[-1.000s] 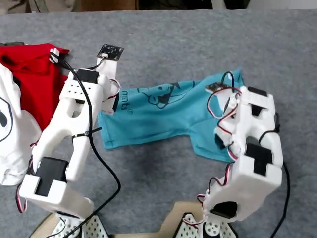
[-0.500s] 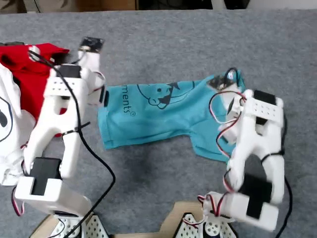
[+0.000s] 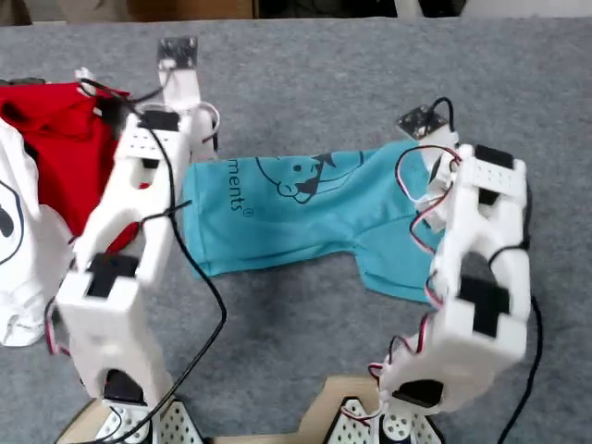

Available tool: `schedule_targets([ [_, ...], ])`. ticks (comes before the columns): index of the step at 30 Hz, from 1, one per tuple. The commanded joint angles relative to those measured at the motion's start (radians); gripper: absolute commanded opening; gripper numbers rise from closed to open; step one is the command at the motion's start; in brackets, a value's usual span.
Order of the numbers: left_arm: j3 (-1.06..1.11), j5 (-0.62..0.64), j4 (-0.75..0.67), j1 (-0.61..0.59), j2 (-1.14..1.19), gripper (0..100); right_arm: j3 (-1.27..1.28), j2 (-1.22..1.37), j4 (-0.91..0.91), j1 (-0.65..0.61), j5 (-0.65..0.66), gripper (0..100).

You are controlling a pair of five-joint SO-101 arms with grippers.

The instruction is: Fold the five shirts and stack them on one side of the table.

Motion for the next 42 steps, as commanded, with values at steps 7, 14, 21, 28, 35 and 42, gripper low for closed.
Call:
schedule_targets([
  [7, -0.14, -0.023, -0.026, -0.029, 0.173, 2, -0.024, 0.058, 0.009, 0.111, 0.092, 0.5],
  [14, -0.169, -0.031, -0.008, -0.032, 0.153, 2, -0.058, -0.148, 0.127, 0.016, 0.092, 0.5],
  [21, -0.42, -0.031, 0.342, 0.017, 0.05, 2, -0.282, -0.294, 0.161, -0.094, 0.044, 0.5],
  [28, -0.542, -0.127, 0.655, 0.146, -0.065, 2, -0.55, 0.079, 0.032, -0.117, 0.046, 0.5],
  [35, -0.146, -0.147, 0.572, 0.176, -0.088, 2, -0.937, 0.473, 0.101, -0.073, 0.046, 0.5],
  [42, 0.497, -0.178, 0.203, 0.264, -0.232, 2, -1.27, 0.742, 0.204, -0.018, 0.051, 0.5],
])
